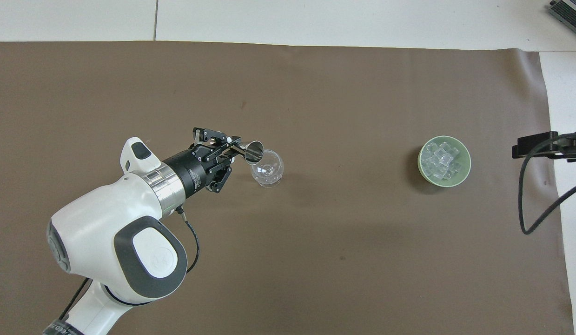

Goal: Pour wine and add ice with both arms
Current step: 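Tilt the jigger over the clear glass with the left gripper to pour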

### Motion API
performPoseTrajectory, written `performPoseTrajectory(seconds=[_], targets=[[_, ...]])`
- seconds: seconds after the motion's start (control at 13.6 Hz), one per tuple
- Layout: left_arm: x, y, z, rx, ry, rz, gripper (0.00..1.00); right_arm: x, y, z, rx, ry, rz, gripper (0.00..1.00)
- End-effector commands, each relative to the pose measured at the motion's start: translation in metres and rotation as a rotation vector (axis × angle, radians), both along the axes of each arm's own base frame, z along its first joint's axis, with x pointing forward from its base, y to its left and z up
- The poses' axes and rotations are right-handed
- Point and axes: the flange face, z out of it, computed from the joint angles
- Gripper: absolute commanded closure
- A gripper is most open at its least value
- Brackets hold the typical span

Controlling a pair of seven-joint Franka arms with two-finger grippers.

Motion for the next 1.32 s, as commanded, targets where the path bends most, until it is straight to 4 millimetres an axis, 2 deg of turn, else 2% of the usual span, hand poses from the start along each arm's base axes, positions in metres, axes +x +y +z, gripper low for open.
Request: performPoseTrajectory(seconds=[0.0, 0.88, 1.25], targets=[[-0.0048, -0.0054, -0.0024, 0.048, -0.044, -0.010, 1.00, -0.0071, 0.0014, 0.0017, 0.015, 0.008, 0.025, 0.00], [-0.0038, -0.0022, -0.0006, 0.177, -0.186, -0.115, 1.00, -0.0072, 0.0006, 0.0015, 0.015, 0.010, 0.024, 0.00], [-0.0028, -0.0085, 0.0001, 0.219, -0.222, -0.164, 1.00, -0.0072, 0.0006, 0.0015, 0.015, 0.010, 0.024, 0.00]])
